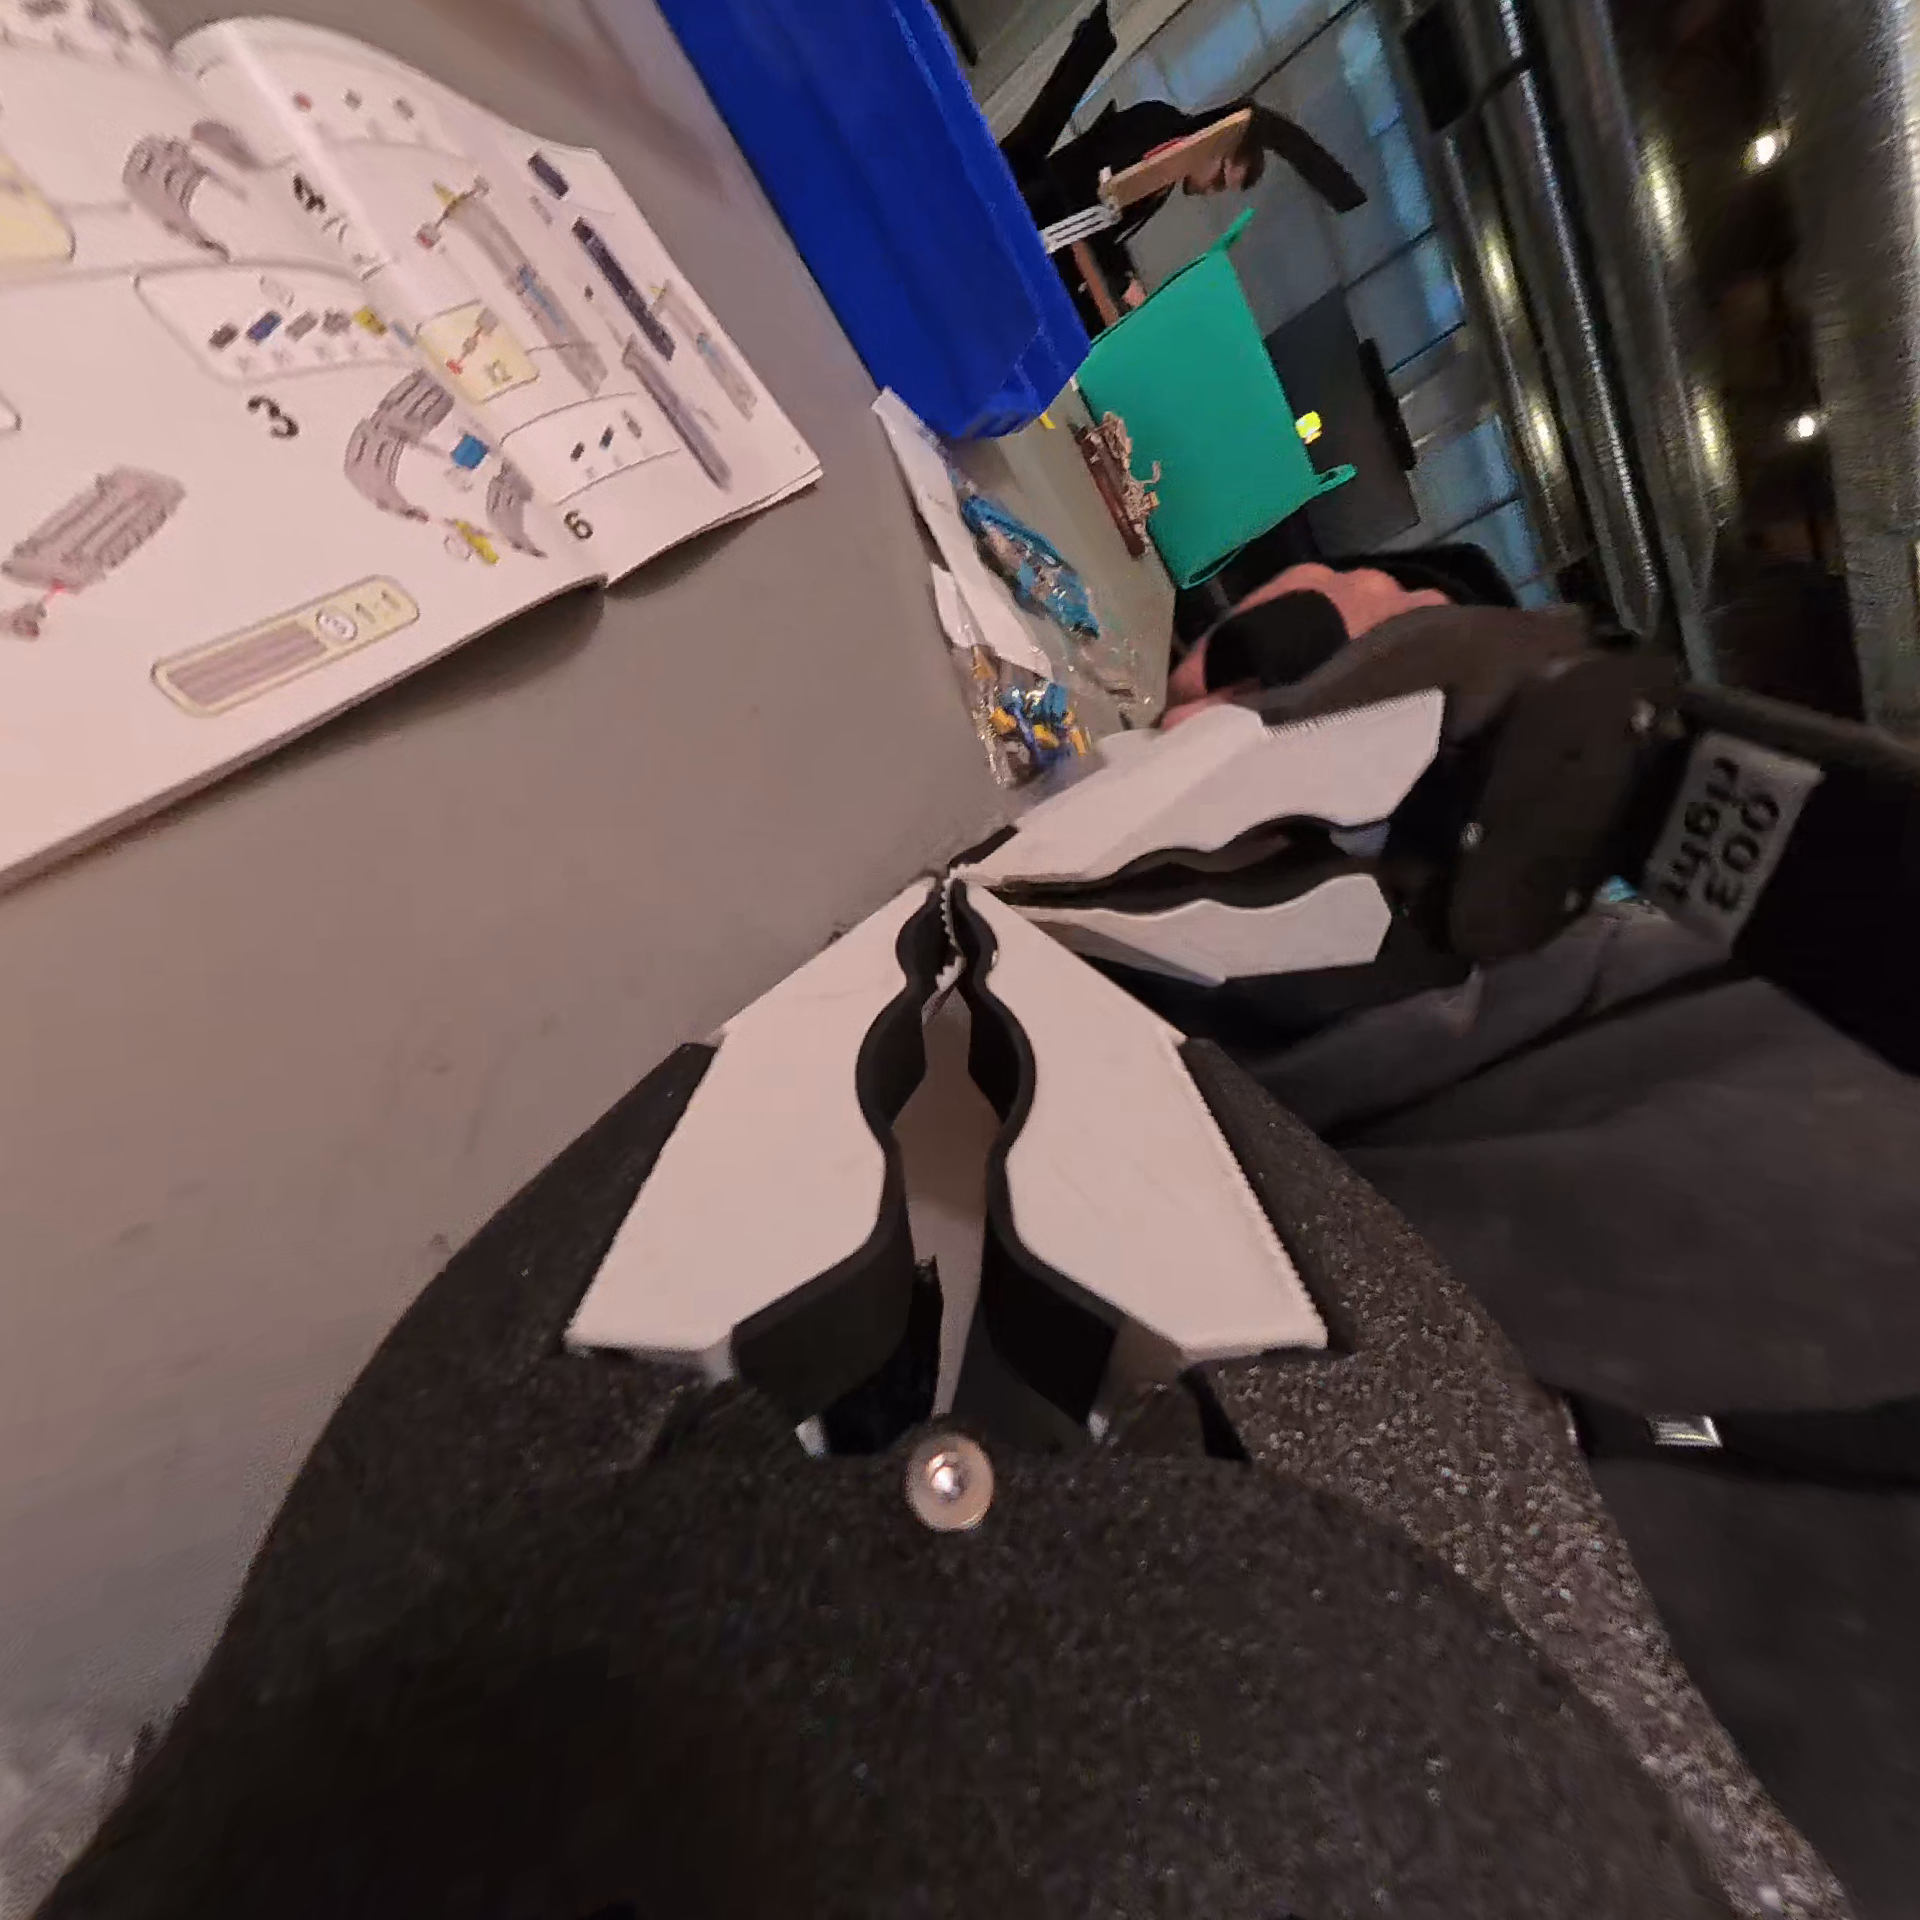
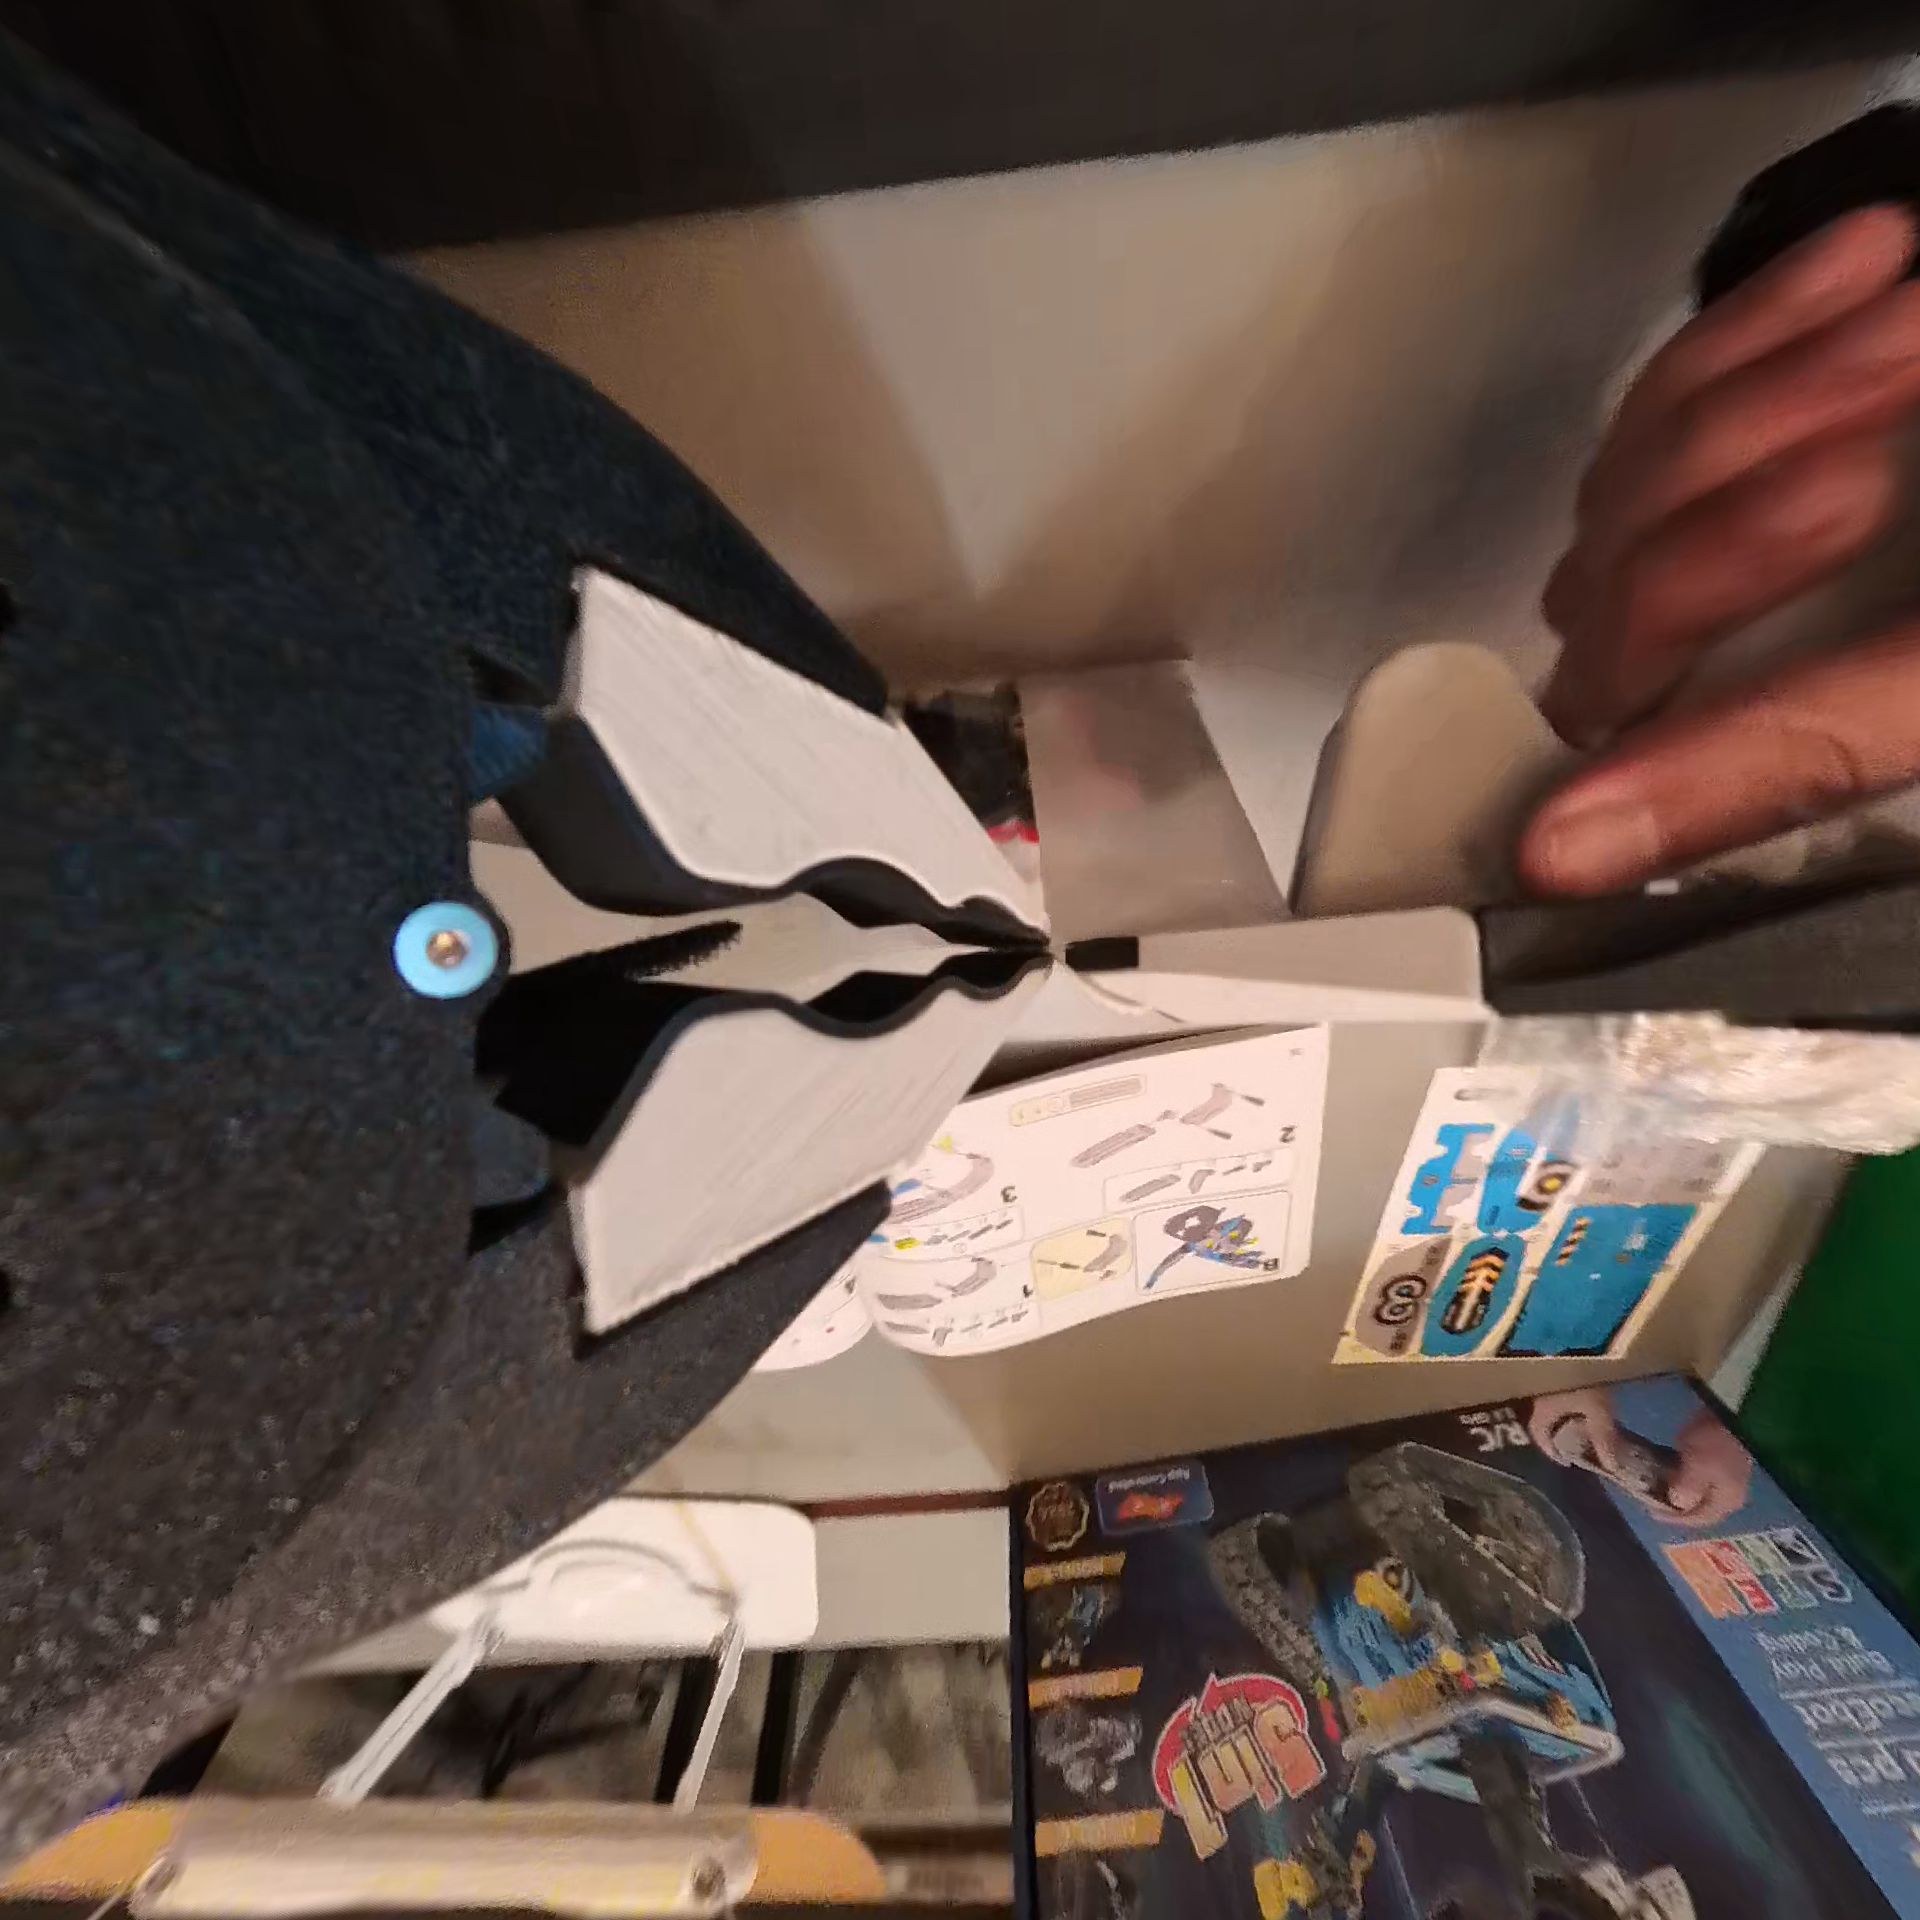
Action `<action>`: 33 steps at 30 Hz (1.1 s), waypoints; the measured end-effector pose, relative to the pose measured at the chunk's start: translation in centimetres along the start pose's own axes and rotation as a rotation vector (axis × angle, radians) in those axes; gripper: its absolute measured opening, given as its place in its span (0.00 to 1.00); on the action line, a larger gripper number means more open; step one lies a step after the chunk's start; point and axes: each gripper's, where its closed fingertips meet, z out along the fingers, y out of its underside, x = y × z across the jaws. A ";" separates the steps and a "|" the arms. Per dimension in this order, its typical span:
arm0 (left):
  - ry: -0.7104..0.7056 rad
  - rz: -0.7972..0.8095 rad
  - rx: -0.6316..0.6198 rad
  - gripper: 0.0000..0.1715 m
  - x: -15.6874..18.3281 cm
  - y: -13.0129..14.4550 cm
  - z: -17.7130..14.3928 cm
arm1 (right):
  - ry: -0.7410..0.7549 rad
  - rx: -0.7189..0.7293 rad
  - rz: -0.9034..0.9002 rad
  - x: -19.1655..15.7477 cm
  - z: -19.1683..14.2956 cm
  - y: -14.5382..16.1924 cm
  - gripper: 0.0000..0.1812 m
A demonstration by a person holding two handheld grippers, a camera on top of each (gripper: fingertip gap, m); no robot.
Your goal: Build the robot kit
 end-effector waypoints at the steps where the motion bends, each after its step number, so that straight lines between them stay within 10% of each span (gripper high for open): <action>1: -0.005 -0.009 -0.004 0.00 -0.2 0.2 0.2 | 0.020 -0.016 -0.015 -0.3 0.1 0.2 0.00; 7: 0.006 -0.006 -0.033 0.00 -0.1 1.0 1.3 | 0.009 -0.010 0.074 -1.1 -0.6 1.3 0.00; 14: -0.052 0.274 -0.064 0.00 1.0 0.7 1.0 | -0.348 0.261 0.599 -0.3 -1.0 0.9 0.00; 19: -0.116 0.163 0.052 0.00 -1.3 -0.8 -0.1 | -0.094 0.307 0.655 3.0 -3.0 1.8 0.14; 24: -0.163 0.114 0.078 0.00 -2.3 -0.3 -0.3 | -0.204 0.292 0.762 -1.1 -2.8 1.5 0.31; 33: -0.032 0.091 0.064 0.00 0.7 1.0 1.2 | -0.127 0.256 0.972 -2.5 1.2 1.4 0.30</action>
